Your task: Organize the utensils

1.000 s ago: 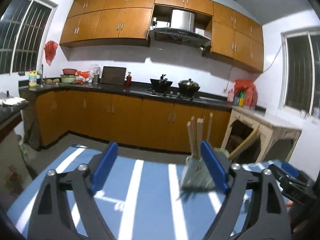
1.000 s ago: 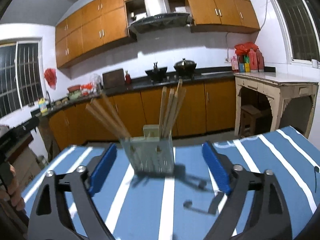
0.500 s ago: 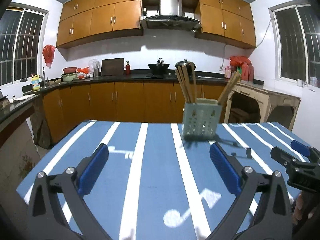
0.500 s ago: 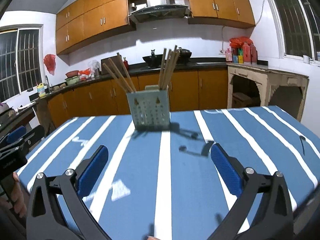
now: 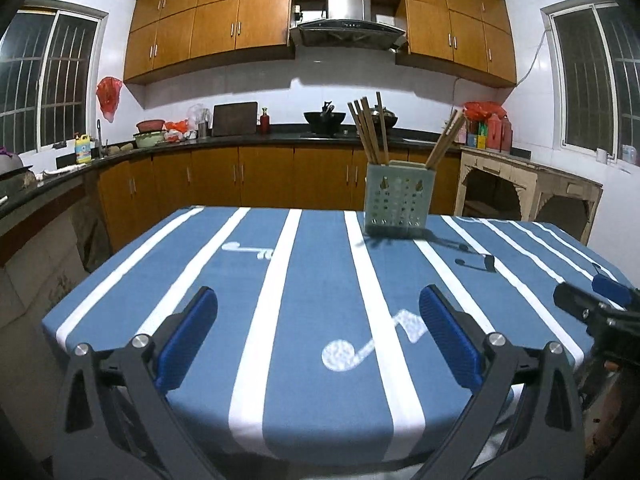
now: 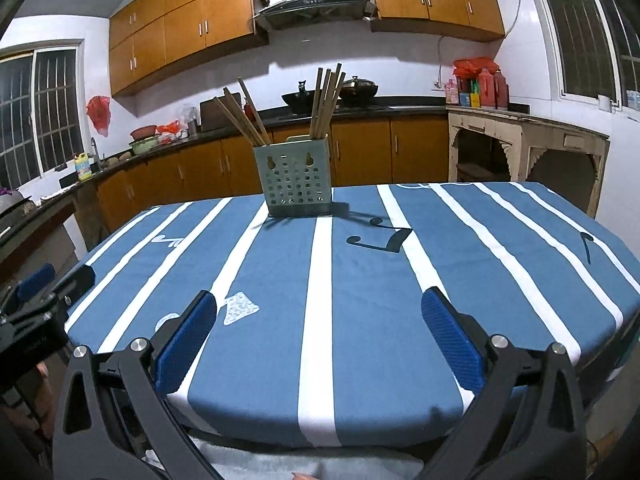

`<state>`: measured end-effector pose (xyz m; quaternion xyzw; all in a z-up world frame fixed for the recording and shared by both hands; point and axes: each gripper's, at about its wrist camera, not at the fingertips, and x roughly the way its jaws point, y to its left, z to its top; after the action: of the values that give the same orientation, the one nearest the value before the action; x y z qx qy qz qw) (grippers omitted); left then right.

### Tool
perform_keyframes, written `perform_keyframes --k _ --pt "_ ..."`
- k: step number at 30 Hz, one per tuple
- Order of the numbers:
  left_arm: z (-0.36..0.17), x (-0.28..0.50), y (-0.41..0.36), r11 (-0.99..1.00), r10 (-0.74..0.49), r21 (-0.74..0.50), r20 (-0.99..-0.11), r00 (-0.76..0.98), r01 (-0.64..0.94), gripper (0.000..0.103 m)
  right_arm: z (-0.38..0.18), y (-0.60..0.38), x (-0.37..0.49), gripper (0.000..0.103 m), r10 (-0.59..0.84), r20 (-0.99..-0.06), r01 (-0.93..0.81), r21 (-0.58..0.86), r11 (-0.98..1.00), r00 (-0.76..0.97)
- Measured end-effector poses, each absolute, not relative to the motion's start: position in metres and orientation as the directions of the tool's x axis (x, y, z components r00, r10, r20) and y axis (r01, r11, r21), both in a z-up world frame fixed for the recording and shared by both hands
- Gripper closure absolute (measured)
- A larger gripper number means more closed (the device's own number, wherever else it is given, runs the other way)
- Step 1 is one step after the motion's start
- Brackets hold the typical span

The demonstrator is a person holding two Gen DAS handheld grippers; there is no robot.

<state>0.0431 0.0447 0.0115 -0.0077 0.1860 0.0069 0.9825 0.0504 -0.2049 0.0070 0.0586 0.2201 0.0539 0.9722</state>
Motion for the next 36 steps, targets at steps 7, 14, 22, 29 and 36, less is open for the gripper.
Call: perform_keyframes --k 7,14,22,29,36 --pt "0.009 0.029 0.04 1.0 0.007 -0.021 -0.356 0.935 -0.016 0.004 0.008 -0.204 0.038 0.002 0.13 -0.4 -0.082 0.136 0.987 0.907" --pt "0.009 0.016 0.038 0.999 0.004 -0.029 -0.34 0.94 -0.015 0.004 0.01 -0.198 0.021 0.002 0.115 -0.366 -0.079 0.112 0.991 0.924" --pt "0.008 0.014 0.038 0.999 -0.003 -0.044 -0.347 0.938 -0.013 0.004 0.009 -0.201 0.016 0.002 0.105 -0.366 -0.064 0.125 0.99 0.925" --pt "0.007 0.011 0.036 0.999 -0.007 -0.038 -0.344 0.939 -0.007 0.004 0.007 -0.201 0.015 0.002 0.112 -0.366 -0.07 0.127 0.989 0.924" --pt "0.008 0.012 0.034 1.0 -0.004 -0.029 -0.349 0.937 -0.007 0.004 0.006 -0.201 0.016 0.002 0.112 -0.37 -0.067 0.134 0.989 0.922"
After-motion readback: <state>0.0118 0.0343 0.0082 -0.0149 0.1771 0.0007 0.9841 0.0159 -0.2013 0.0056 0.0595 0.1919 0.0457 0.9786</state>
